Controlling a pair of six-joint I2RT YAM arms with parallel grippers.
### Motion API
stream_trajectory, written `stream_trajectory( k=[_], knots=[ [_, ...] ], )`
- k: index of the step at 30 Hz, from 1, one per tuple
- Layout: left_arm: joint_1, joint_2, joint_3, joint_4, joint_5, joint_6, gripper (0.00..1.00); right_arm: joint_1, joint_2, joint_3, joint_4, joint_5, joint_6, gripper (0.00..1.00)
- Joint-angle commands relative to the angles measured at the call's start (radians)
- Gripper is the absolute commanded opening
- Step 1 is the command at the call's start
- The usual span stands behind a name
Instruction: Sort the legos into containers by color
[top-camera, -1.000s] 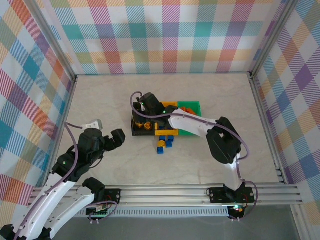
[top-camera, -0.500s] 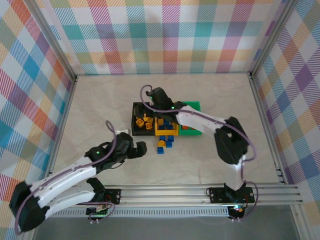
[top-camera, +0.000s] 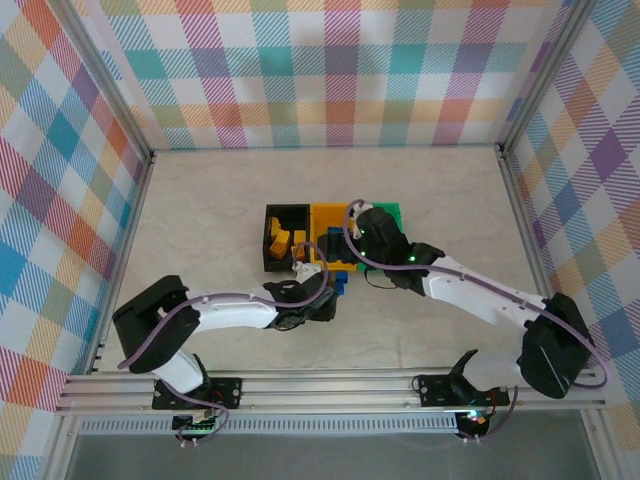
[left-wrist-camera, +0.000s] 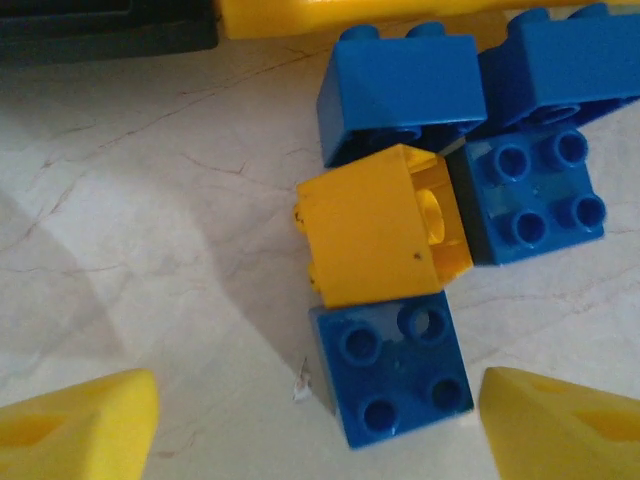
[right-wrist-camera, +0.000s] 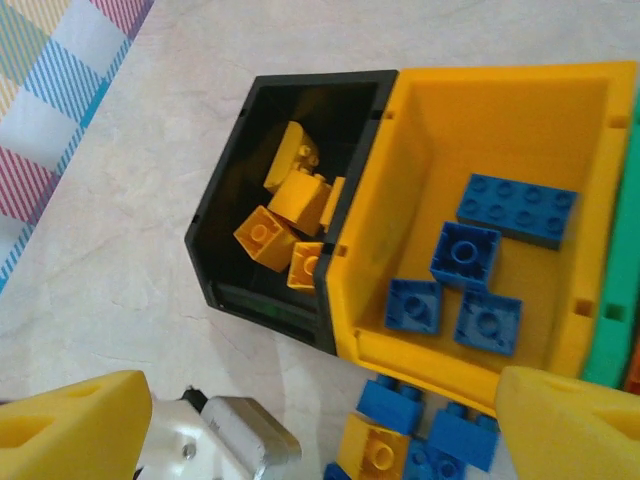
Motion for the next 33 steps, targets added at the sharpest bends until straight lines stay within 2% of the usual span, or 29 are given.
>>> stream_trajectory(
  k=[1,8,13,15,17,23,27,29,33],
  knots=[
    [-0.014,0.039,0.028,0.017,-0.069,0.026,0.72,-0.009,-0.061,-0.04,0.007,0.031,0.01,0.89],
    [-0.031,0.056,0.017,0.017,-0.075,0.026,0.49,-0.017,-0.116,-0.098,0.006,0.042,0.014,0.89],
    [-0.031,0.048,-0.01,0.022,-0.093,0.023,0.47,-0.018,-0.13,-0.135,0.013,0.045,0.033,0.89],
    [-0.033,0.032,-0.016,0.015,-0.091,0.017,0.38,-0.017,-0.138,-0.151,0.012,0.05,0.045,0.89],
    [-0.036,-0.014,-0.026,-0.007,-0.085,0.005,0.33,-0.017,-0.146,-0.163,0.002,0.054,0.057,0.89],
    [-0.049,-0.236,0.028,-0.182,-0.097,0.013,0.32,-0.017,-0.177,-0.211,-0.061,0.079,0.096,0.89],
    [0.034,-0.252,0.169,-0.239,-0.064,0.097,0.33,-0.018,-0.183,-0.269,-0.077,0.077,0.128,0.89],
    [0.114,-0.188,0.267,-0.244,0.019,0.126,0.33,-0.017,-0.175,-0.294,-0.086,0.074,0.144,0.89],
    [0.191,0.01,0.477,-0.28,0.094,0.168,0.33,-0.013,-0.181,-0.341,-0.084,0.059,0.17,0.88]
  ],
)
